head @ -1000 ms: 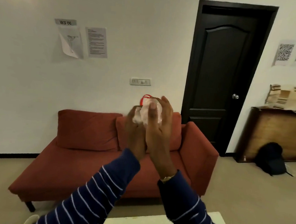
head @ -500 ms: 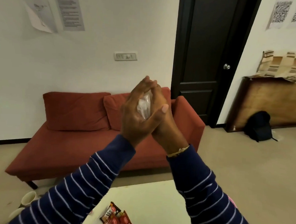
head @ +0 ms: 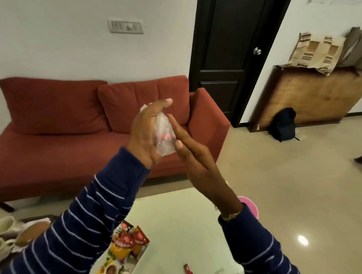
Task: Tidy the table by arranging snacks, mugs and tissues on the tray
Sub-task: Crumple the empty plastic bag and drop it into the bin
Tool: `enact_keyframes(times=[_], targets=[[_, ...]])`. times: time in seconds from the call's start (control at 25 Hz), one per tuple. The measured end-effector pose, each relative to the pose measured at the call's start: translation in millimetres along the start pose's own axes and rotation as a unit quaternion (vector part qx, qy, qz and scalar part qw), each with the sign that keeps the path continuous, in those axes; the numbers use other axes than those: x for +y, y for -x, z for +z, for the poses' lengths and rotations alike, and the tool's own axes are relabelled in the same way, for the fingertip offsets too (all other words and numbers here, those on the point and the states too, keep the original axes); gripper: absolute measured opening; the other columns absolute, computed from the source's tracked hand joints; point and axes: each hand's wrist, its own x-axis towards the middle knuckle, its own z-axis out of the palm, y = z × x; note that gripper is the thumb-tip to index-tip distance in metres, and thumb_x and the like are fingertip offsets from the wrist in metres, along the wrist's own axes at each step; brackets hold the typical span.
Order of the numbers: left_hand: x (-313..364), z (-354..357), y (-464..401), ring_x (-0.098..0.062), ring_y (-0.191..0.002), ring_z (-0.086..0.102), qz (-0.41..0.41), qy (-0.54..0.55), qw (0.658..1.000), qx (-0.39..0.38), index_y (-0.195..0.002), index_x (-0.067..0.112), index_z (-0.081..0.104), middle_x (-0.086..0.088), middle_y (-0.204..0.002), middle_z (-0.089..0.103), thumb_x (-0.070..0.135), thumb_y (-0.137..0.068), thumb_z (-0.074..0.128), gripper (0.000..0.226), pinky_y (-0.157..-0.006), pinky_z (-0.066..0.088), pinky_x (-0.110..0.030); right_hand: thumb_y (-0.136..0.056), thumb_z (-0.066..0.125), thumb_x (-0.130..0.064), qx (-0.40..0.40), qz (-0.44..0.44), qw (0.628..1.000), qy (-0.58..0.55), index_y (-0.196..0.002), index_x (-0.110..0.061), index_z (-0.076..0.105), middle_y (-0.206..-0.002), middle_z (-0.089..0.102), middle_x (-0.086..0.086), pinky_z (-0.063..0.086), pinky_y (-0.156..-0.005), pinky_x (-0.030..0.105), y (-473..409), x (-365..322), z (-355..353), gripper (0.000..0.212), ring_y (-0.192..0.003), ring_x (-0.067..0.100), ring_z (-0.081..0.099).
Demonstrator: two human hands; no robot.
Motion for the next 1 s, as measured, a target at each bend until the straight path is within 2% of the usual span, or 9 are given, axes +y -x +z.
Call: enact_keyframes(times=[0.08, 0.16, 0.28, 0.4, 0.48, 0.56, 0.68, 0.84, 1.0], targets=[[-22.1, 0.8, 3.0, -0.011, -0.051, 0.056, -0.047, -0.013, 0.996, -0.073, -0.056, 0.021, 0.062, 0.001, -0.057, 0.052, 0.037, -0.083, 0.063, 0.031, -0.051, 0.049, -0.026, -0.102, 0.043, -0.014, -0.004, 0.016, 0.999, 0.043, -0.149, -0.010, 0.032, -0.163, 0.025, 0.007, 0.030, -0.118, 0.054, 10.2, 6.3, -15.2, 0.048, -0.151, 0.022, 0.024], [-43.1, 8.0, -0.8, -0.011, -0.053, 0.061, -0.063, 0.006, 0.992, -0.111, -0.071, 0.016, 0.067, 0.000, -0.061, 0.058, 0.043, -0.083, 0.062, 0.030, -0.050, 0.052, -0.027, -0.099, 0.050, -0.022, 0.004, 0.035, 0.998, 0.053, -0.147, -0.020, 0.037, -0.164, 0.023, 0.003, 0.034, -0.118, 0.041, 21.6, 8.7, -31.4, 0.050, -0.151, 0.018, 0.023], [-72.1, 23.6, -20.4, -0.015, -0.065, 0.064, -0.111, -0.034, 0.984, -0.132, -0.104, 0.013, 0.058, -0.004, -0.079, 0.061, 0.054, -0.084, 0.060, 0.046, -0.056, 0.054, -0.031, -0.095, 0.057, -0.031, 0.046, 0.051, 0.995, 0.069, -0.140, -0.036, 0.045, -0.154, 0.043, 0.002, 0.043, -0.110, 0.027, 36.8, 12.6, -56.5, 0.047, -0.143, 0.016, 0.039], [-109.8, 47.7, -40.3, -0.012, -0.061, 0.058, -0.161, -0.050, 0.972, -0.164, -0.097, 0.013, 0.056, -0.002, -0.074, 0.057, 0.046, -0.085, 0.064, 0.035, -0.054, 0.052, -0.026, -0.091, 0.063, -0.023, 0.128, 0.054, 0.987, 0.087, -0.135, -0.034, 0.052, -0.135, 0.062, -0.016, 0.050, -0.100, 0.022, 48.3, 19.8, -89.5, 0.046, -0.128, 0.008, 0.056], [-137.8, 70.4, -56.6, -0.014, -0.061, 0.052, -0.172, -0.077, 0.965, -0.183, -0.095, 0.014, 0.054, -0.003, -0.075, 0.053, 0.041, -0.082, 0.067, 0.033, -0.055, 0.048, -0.026, -0.087, 0.067, -0.024, 0.186, 0.063, 0.975, 0.108, -0.130, -0.027, 0.058, -0.126, 0.068, -0.011, 0.053, -0.097, 0.027, 58.7, 28.6, -123.9, 0.044, -0.120, 0.010, 0.062], [-169.3, 98.6, -77.5, -0.013, -0.062, 0.062, -0.197, -0.098, 0.953, -0.209, -0.105, 0.010, 0.055, -0.006, -0.084, 0.061, 0.043, -0.079, 0.071, 0.044, -0.056, 0.052, -0.027, -0.084, 0.073, -0.023, 0.225, 0.098, 0.962, 0.119, -0.123, -0.025, 0.058, -0.120, 0.070, 0.001, 0.055, -0.098, 0.042, 73.0, 44.0, -169.8, 0.042, -0.115, 0.016, 0.065], [-222.5, 136.3, -111.7, -0.020, -0.092, 0.070, -0.224, -0.149, 0.930, -0.252, -0.134, 0.014, 0.048, -0.018, -0.120, 0.065, 0.061, -0.075, 0.071, 0.079, -0.078, 0.056, -0.035, -0.083, 0.076, -0.004, 0.264, 0.158, 0.949, 0.067, -0.123, -0.019, 0.054, -0.116, 0.071, 0.007, 0.055, -0.094, 0.051, 91.9, 71.4, -238.1, 0.048, -0.110, 0.023, 0.068], [-325.5, 206.9, -191.4, -0.023, -0.105, 0.066, -0.167, -0.294, 0.926, -0.166, -0.134, 0.017, 0.046, -0.012, -0.121, 0.061, 0.085, -0.069, 0.049, 0.094, -0.086, 0.057, -0.039, -0.083, 0.076, -0.006, 0.332, 0.201, 0.921, 0.035, -0.113, -0.017, 0.071, -0.105, 0.077, 0.002, 0.058, -0.088, 0.045, 119.6, 140.3, -361.7, 0.032, -0.100, 0.021, 0.073], [-431.0, 256.9, -270.3, -0.015, -0.102, 0.065, -0.125, -0.375, 0.919, -0.006, -0.113, 0.026, 0.055, 0.002, -0.117, 0.062, 0.070, -0.085, 0.050, 0.053, -0.083, 0.054, -0.036, -0.082, 0.079, -0.011, 0.405, 0.298, 0.864, -0.027, -0.106, -0.015, 0.075, -0.098, 0.078, 0.004, 0.062, -0.079, 0.042, 153.5, 249.2, -495.9, 0.025, -0.093, 0.023, 0.075]])
